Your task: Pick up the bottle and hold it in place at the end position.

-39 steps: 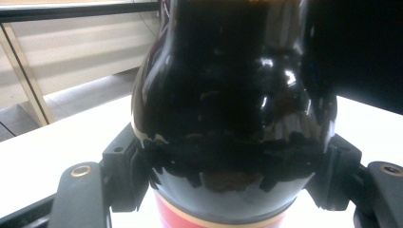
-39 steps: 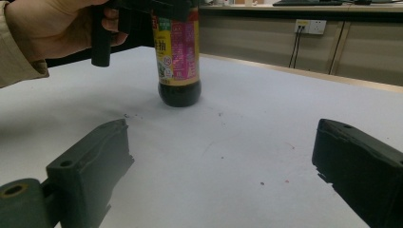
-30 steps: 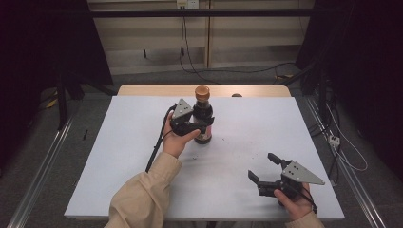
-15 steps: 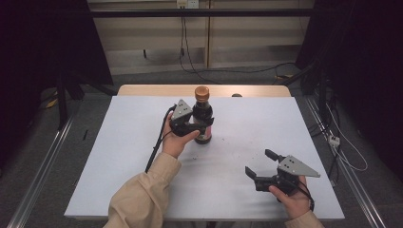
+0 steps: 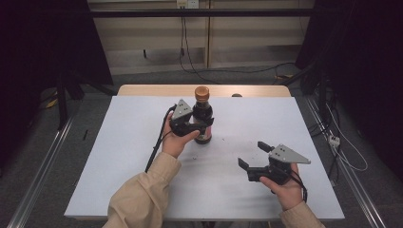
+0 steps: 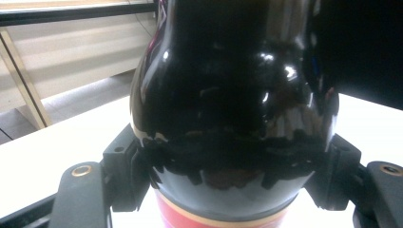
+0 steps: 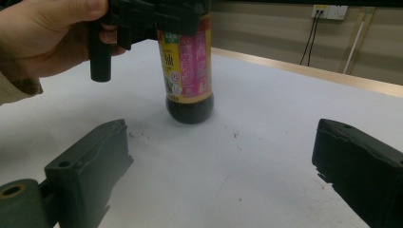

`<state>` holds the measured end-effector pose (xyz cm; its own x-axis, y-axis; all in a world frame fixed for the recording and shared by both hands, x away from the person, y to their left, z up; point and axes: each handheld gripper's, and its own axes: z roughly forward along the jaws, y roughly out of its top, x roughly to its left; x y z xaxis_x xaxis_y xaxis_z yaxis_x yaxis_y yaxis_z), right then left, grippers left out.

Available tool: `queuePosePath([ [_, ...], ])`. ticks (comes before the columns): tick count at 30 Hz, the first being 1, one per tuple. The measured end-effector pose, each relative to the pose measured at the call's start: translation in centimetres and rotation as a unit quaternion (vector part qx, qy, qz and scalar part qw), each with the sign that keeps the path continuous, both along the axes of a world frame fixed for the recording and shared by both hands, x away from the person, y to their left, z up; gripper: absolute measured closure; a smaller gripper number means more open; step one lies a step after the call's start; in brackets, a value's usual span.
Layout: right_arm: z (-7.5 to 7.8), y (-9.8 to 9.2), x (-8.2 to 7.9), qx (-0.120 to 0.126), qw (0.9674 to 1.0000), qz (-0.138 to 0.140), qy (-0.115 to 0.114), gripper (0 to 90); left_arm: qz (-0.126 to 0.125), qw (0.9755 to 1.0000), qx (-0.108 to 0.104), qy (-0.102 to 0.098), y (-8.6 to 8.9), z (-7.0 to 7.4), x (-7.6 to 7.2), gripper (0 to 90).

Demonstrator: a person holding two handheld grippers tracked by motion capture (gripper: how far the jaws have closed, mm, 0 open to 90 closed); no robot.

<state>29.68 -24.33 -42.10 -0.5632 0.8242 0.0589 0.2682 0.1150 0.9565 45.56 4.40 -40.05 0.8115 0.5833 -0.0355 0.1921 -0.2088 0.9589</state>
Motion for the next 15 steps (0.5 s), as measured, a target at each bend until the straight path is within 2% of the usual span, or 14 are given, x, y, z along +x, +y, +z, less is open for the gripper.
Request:
queuePosePath([
  [12,1.3,0.3,2.1,0.012,0.9999,-0.002,0.007,3.9,0.003,1.0,0.001,0.001,0.0,0.0,-0.1,28.4],
  [15,1.6,0.4,2.5,0.021,0.9997,-0.002,0.015,3.3,0.003,1.0,0.001,0.001,-0.1,0.0,-0.1,28.4],
])
